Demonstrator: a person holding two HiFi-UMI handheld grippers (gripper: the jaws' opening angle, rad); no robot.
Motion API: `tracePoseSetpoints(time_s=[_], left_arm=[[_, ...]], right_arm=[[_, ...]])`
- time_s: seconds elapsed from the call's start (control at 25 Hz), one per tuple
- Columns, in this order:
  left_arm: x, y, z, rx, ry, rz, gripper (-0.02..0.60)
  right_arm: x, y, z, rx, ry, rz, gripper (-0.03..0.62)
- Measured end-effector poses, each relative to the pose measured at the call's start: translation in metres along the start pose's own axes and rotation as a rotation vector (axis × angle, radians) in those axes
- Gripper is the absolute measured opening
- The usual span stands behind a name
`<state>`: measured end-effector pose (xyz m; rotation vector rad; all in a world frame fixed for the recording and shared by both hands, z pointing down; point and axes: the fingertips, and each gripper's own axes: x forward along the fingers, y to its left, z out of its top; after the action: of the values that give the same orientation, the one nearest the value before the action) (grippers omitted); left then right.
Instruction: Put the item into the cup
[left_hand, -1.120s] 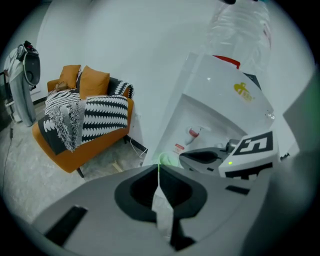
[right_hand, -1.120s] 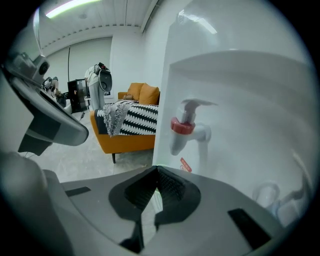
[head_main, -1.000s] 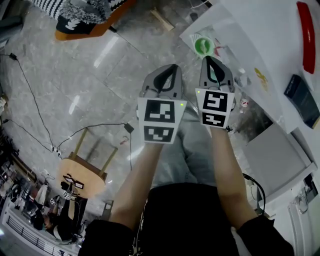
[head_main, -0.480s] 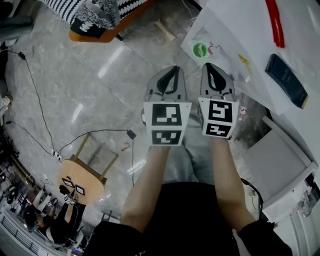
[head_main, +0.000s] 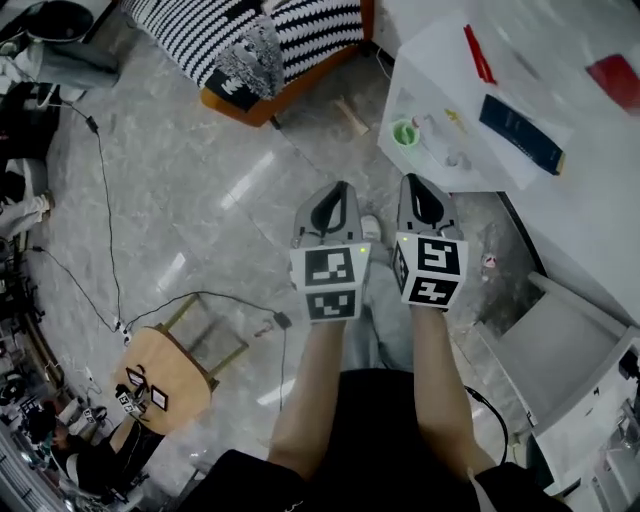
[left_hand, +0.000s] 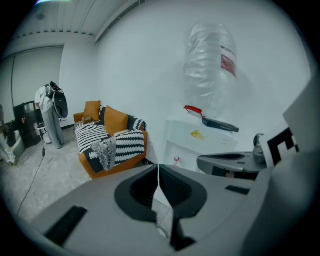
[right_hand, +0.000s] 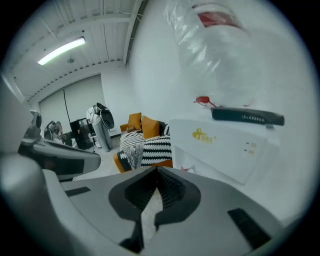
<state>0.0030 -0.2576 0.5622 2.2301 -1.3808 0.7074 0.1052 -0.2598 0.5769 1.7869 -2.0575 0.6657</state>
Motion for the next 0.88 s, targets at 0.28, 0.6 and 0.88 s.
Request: tracePoseSetpoints(time_s=[0.28, 0.6, 0.88], left_arm=[[-0.093, -0.011, 0.049, 0.038, -0.175, 0.022, 0.014], [-0.192, -0.028, 0.105, 0.064, -0.378, -0.004, 0.014], [-0.257, -0.033, 0.164, 0.040, -0.571, -0.035, 0.014]], right_arm=[[-0.080, 0.039, 0.057, -0.068, -0.135, 0.012, 0.011], [-0.172, 0.094, 0.136, -0.174, -0.321, 0.085, 0.011], [-0.237, 0.102, 0.195, -0.209, -0.448, 0.075, 0.011]])
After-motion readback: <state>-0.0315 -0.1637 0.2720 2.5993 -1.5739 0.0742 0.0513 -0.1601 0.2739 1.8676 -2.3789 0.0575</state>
